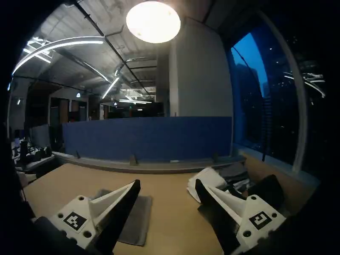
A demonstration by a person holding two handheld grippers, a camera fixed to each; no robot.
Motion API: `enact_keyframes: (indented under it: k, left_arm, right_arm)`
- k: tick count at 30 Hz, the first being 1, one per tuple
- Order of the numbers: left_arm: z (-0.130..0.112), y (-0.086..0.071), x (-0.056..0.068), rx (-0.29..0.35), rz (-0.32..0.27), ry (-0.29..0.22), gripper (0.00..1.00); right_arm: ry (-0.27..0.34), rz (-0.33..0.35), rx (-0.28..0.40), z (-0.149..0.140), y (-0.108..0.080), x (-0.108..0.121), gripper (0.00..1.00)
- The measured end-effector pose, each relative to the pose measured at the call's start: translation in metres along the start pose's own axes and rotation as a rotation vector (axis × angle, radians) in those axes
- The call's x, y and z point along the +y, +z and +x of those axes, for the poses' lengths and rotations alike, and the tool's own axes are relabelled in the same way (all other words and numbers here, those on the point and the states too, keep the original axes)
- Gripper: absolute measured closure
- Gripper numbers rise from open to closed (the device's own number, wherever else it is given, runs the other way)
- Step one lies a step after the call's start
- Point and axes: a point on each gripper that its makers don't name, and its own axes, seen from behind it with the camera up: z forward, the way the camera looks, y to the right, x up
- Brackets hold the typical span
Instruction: Fold towel
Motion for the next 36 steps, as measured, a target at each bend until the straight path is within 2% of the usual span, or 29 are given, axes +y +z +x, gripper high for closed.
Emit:
enact_keyframes:
  k: [3, 9, 15, 21, 27, 33, 36]
  left_arm:
    - [0.014, -0.005, 0.005, -0.025, -0.014, 0.01, 0.0]
    - [0.037, -0.008, 0.009, -0.051, -0.039, 0.016, 0.0]
    - [0.045, -0.007, 0.02, -0.064, -0.066, 0.04, 0.0]
    - [0.022, 0.01, 0.036, -0.134, -0.097, 0.048, 0.0]
    - [-0.007, 0.036, 0.056, -0.217, -0.133, 0.11, 0.0]
    - [-0.033, 0.062, 0.077, -0.298, -0.179, 0.148, 0.0]
    - [-0.047, 0.074, 0.08, -0.332, -0.177, 0.169, 0.0]
  right_arm:
    - [-0.01, 0.015, -0.013, 0.02, -0.002, -0.008, 0.0]
    - [-0.029, 0.055, -0.043, 0.041, -0.004, -0.028, 0.0]
    - [-0.043, 0.075, -0.074, 0.036, -0.003, -0.041, 0.0]
    - [-0.067, 0.141, -0.139, 0.015, 0.005, -0.057, 0.0]
    - [-0.095, 0.205, -0.216, -0.014, 0.026, -0.069, 0.0]
    - [-0.098, 0.272, -0.351, -0.065, 0.044, -0.076, 0.0]
    - [-0.108, 0.293, -0.42, -0.097, 0.051, -0.076, 0.0]
